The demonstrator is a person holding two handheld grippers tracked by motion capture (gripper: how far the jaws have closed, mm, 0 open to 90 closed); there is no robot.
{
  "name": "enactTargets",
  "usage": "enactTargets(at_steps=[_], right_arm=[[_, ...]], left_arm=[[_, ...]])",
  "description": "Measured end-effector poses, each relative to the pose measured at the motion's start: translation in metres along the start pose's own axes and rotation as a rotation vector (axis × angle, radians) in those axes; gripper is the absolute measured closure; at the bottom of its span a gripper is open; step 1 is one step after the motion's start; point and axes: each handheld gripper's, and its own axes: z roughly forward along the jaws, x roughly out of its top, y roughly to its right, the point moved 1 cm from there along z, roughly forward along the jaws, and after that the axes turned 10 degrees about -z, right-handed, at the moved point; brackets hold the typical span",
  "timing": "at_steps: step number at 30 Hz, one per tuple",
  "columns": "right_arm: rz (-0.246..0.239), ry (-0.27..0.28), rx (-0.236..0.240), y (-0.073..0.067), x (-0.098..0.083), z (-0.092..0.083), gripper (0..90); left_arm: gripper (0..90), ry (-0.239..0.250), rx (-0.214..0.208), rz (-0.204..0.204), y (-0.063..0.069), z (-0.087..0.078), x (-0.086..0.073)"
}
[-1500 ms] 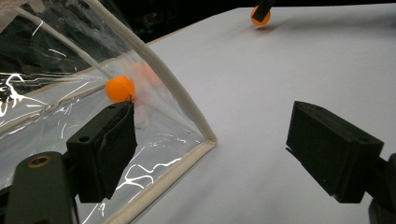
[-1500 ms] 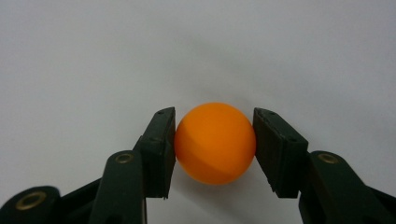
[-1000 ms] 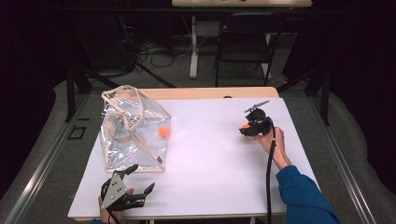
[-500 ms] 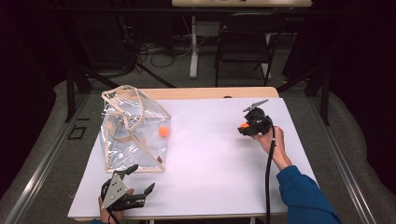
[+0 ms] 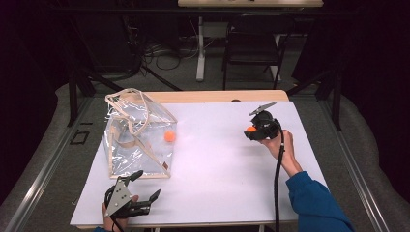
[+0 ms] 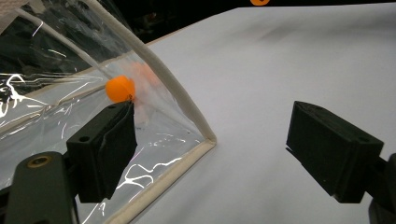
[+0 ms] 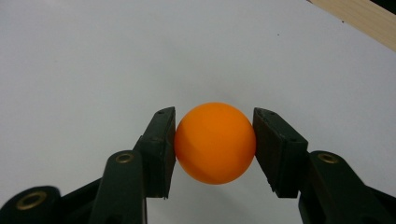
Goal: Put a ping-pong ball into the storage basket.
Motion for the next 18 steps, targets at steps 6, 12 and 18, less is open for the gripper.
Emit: enactTargets(at_steps=[6, 12, 18], right_arm=[[-0.017, 0.013, 0.001, -0.005, 0.005, -0.005, 50.8], [-0.035, 0.013, 0.0, -0.008, 0.011, -0.012, 50.8], [-0.047, 0.019, 0.002, -0.012, 0.015, -0.014, 50.8]], left_arm=[[15.8, 0.0, 0.001, -0.001, 0.0, 0.0, 0.0], [15.8, 0.0, 0.0, -0.001, 0.0, 0.0, 0.0], [15.8, 0.001, 0.001, -0.001, 0.0, 0.0, 0.0]])
